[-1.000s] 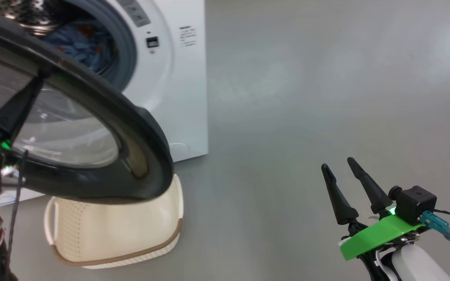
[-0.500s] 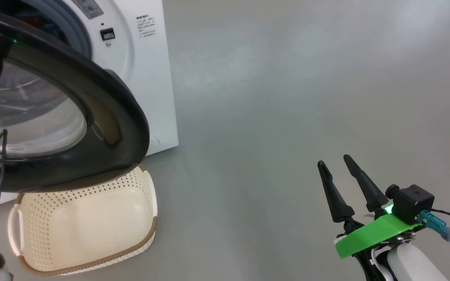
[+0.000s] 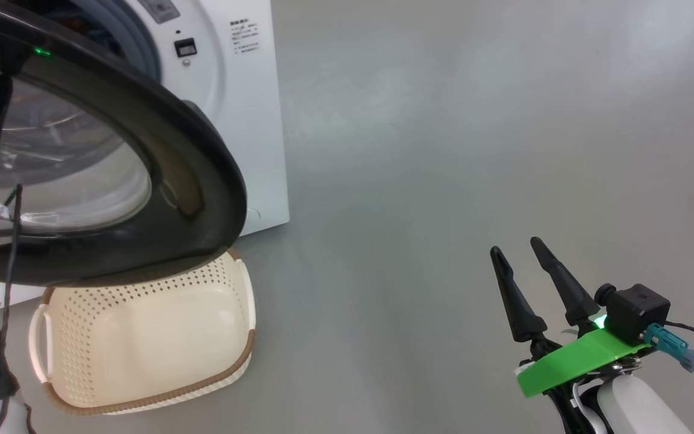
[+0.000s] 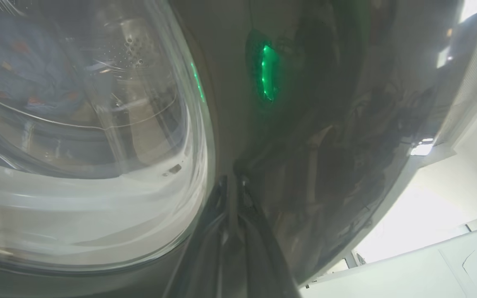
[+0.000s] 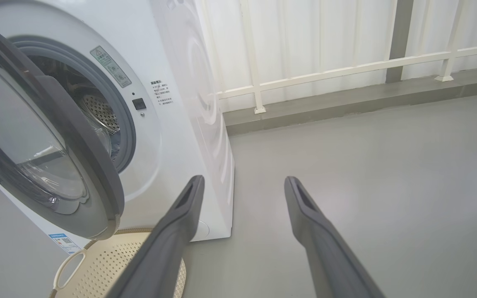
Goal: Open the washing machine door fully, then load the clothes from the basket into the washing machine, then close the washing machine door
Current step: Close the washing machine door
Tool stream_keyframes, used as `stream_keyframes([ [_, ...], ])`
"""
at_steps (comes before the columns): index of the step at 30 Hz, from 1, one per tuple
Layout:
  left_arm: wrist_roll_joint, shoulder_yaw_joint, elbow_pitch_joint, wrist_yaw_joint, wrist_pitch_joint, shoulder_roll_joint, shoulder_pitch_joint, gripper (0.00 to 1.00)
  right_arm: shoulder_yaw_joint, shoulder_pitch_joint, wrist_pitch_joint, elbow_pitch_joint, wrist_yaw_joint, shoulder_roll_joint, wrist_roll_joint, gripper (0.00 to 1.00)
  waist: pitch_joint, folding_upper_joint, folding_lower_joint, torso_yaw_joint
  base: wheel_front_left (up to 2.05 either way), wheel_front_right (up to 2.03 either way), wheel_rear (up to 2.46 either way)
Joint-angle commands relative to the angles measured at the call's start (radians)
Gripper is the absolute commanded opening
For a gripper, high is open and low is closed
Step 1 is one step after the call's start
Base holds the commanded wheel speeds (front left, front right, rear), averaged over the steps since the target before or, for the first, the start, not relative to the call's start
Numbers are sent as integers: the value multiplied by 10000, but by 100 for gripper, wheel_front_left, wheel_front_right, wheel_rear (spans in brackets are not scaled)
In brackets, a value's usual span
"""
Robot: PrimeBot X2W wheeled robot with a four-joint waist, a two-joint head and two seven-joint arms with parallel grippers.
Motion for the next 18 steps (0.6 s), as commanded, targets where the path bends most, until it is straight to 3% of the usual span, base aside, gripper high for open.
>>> stream_keyframes([
  [1,-47,146,-224,-83,59,357,-297,0,113,-61,-80,-199,73,-106,-101,100,-50,0,0,83,0,0,0],
  [11,-213,81,-430,-76,321,202,95,0,154,-53,-80,-128,73,-230,-71,100,-291,0,0,431,0,0,0],
  [12,-166,51,-508,-82,319,208,165,30,152,-43,-80,-122,73,-234,-72,100,-310,0,0,460,0,0,0],
  [13,-123,22,-592,-93,322,214,250,51,152,-30,-80,-118,73,-238,-73,100,-328,0,0,485,0,0,0],
  [14,-120,13,-688,-99,337,197,344,96,148,-16,-80,-114,73,-244,-72,100,-346,0,0,512,0,0,0],
  [18,-47,47,-1262,-311,271,214,874,100,140,21,-80,-109,73,-299,-52,100,-428,0,0,639,0,0,0],
])
